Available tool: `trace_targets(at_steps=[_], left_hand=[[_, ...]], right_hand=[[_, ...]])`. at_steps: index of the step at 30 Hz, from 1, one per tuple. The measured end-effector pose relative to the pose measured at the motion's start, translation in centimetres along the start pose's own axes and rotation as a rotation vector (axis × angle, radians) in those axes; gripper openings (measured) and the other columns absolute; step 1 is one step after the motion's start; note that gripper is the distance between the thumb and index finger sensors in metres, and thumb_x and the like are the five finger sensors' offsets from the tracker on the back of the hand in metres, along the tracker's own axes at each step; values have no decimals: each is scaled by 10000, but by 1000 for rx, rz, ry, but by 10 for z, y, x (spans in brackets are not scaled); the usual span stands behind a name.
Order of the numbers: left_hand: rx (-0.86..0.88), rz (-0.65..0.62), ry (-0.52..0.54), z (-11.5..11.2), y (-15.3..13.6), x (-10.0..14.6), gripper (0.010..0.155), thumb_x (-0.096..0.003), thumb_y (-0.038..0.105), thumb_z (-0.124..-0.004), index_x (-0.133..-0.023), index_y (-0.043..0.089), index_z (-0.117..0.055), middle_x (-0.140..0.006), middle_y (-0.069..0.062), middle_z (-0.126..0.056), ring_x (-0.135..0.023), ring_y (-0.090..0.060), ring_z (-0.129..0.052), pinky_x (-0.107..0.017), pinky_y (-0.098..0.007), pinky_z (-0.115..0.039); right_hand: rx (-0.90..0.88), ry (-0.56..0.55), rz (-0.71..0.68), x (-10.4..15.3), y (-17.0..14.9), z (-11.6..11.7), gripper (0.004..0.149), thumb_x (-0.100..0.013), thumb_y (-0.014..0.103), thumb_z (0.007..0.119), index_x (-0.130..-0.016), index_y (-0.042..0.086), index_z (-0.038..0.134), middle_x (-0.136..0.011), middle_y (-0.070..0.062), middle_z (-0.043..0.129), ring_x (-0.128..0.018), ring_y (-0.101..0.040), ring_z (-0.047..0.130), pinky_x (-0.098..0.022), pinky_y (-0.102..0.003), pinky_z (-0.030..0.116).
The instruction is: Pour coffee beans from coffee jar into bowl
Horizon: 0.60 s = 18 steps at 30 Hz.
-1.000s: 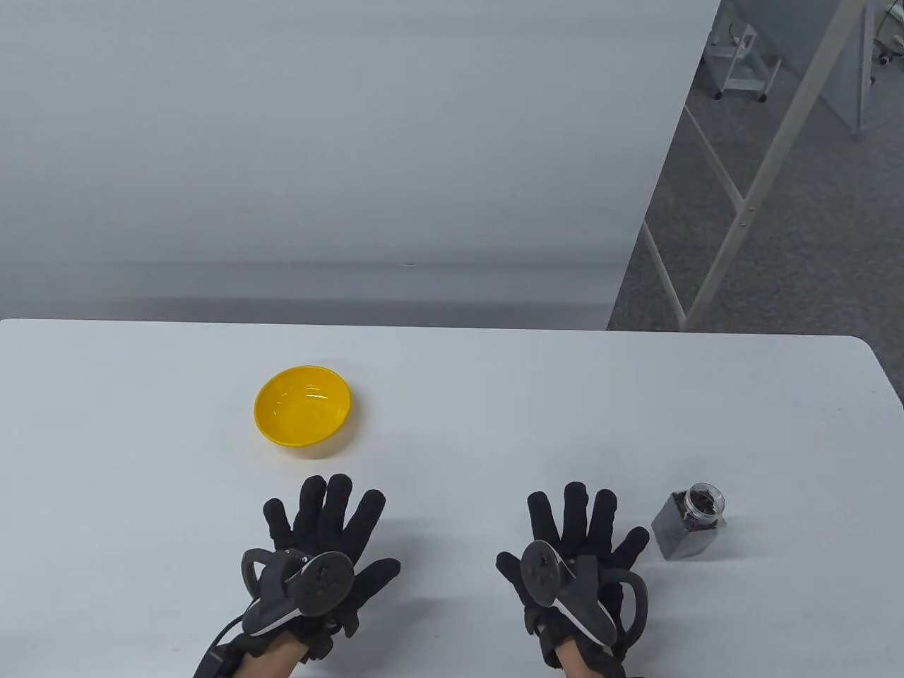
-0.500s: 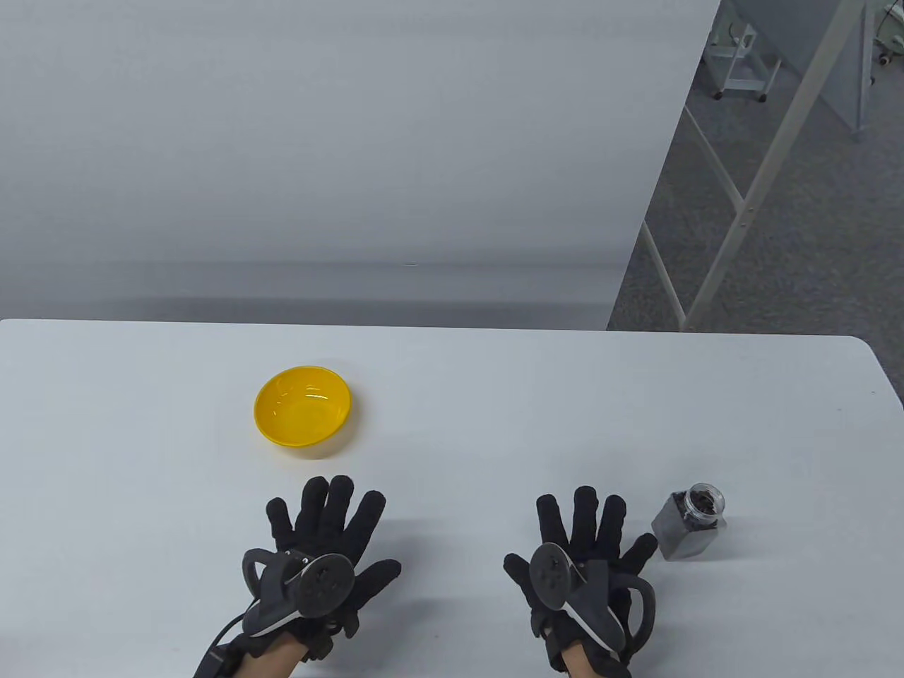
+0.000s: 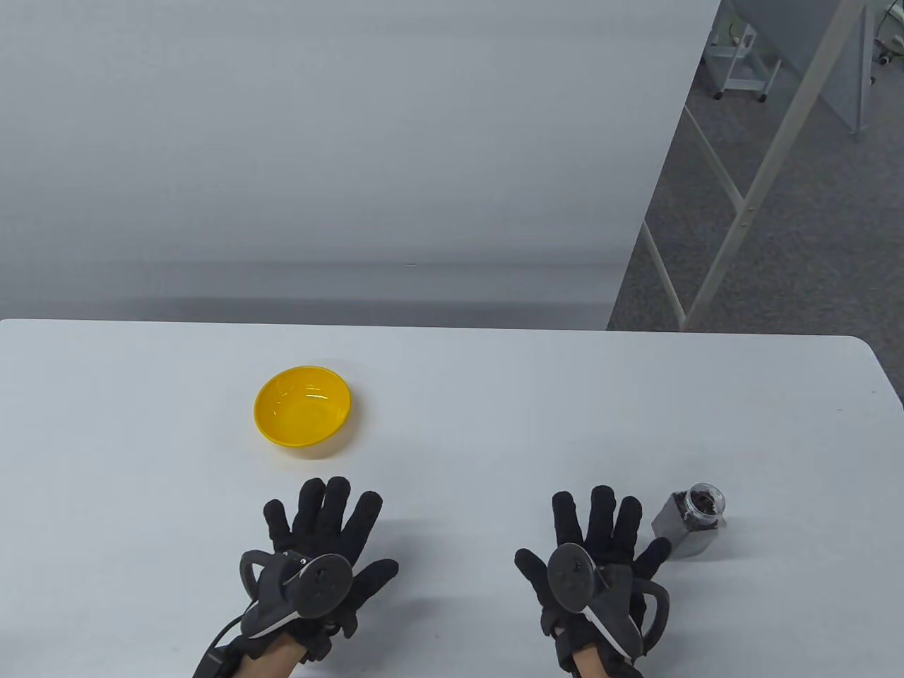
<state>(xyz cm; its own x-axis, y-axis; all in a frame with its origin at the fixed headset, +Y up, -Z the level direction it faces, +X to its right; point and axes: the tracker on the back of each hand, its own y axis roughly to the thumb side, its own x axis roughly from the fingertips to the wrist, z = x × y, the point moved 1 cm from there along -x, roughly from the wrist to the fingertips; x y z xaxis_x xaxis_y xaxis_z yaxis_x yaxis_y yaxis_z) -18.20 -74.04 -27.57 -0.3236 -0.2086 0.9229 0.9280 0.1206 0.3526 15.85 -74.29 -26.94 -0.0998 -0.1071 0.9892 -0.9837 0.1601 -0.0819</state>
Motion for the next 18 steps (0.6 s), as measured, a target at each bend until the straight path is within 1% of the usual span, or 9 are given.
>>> trace_targets(at_steps=[1, 3, 4, 5, 6, 7, 9, 10, 18], left_hand=[[1, 0, 0, 0, 0, 0, 918, -387, 824, -524, -1115, 267, -475, -1154, -214, -381, -1040, -588, -396, -541, -836, -241], [1, -1, 3, 0, 0, 0, 917, -387, 822, -526, -1114, 266, -477, -1153, -215, -383, -1039, -589, -396, -541, -836, -243], [0, 1, 3, 0, -1, 0, 917, -387, 821, -526, -1115, 264, -475, -1153, -214, -383, -1038, -589, -398, -541, -836, -244], [3, 4, -2, -1, -1, 0, 918, -386, 820, -528, -1115, 264, -475, -1152, -215, -383, -1037, -589, -400, -541, -835, -245], [4, 6, -4, -1, -1, 0, 915, -387, 819, -528, -1114, 265, -477, -1152, -213, -384, -1039, -588, -398, -542, -835, -244], [3, 6, -6, -1, -1, 1, 915, -386, 820, -528, -1114, 266, -477, -1153, -214, -384, -1038, -589, -398, -543, -835, -244], [-4, 2, -4, -1, 0, 1, 915, -388, 819, -528, -1113, 264, -479, -1152, -214, -385, -1038, -589, -400, -543, -835, -247], [-6, 2, -2, -1, 0, 1, 914, -389, 818, -529, -1113, 263, -480, -1152, -214, -387, -1037, -589, -403, -543, -835, -248], [-1, 0, 0, -1, 0, 2, 913, -388, 815, -534, -1113, 262, -481, -1152, -214, -385, -1038, -589, -399, -543, -835, -248]], right_hand=[[-5, -1, 4, 0, -1, -1, 889, -355, 793, 586, -969, 413, 67, -1080, -161, -29, -1008, -541, 83, -544, -863, 159], [-18, -5, 14, 1, -5, -3, 891, -354, 793, 586, -969, 411, 68, -1080, -163, -25, -1009, -540, 85, -546, -862, 163], [-28, -8, 19, 1, -6, -4, 872, -355, 793, 587, -967, 411, 97, -1081, -162, -25, -1009, -540, 85, -546, -863, 164], [-37, -12, 25, 1, -8, -5, 891, -354, 792, 589, -969, 413, 68, -1081, -163, -25, -1009, -540, 86, -547, -863, 164], [-44, -16, 29, 1, -10, -6, 872, -355, 791, 590, -967, 411, 98, -1081, -163, -23, -1010, -539, 87, -549, -862, 166], [-55, -21, 35, 1, -12, -8, 891, -355, 790, 591, -970, 412, 68, -1081, -164, -22, -1010, -539, 88, -549, -862, 168], [-72, -32, 44, 1, -15, -10, 873, -355, 789, 594, -967, 412, 99, -1082, -164, -20, -1011, -537, 88, -552, -862, 167], [-83, -35, 52, 1, -17, -12, 891, -355, 789, 596, -970, 413, 71, -1082, -164, -21, -1011, -536, 88, -554, -861, 167], [-150, -65, 91, 2, -31, -21, 898, -356, 785, 607, -971, 410, 71, -1083, -165, -20, -1014, -534, 89, -559, -861, 170]])
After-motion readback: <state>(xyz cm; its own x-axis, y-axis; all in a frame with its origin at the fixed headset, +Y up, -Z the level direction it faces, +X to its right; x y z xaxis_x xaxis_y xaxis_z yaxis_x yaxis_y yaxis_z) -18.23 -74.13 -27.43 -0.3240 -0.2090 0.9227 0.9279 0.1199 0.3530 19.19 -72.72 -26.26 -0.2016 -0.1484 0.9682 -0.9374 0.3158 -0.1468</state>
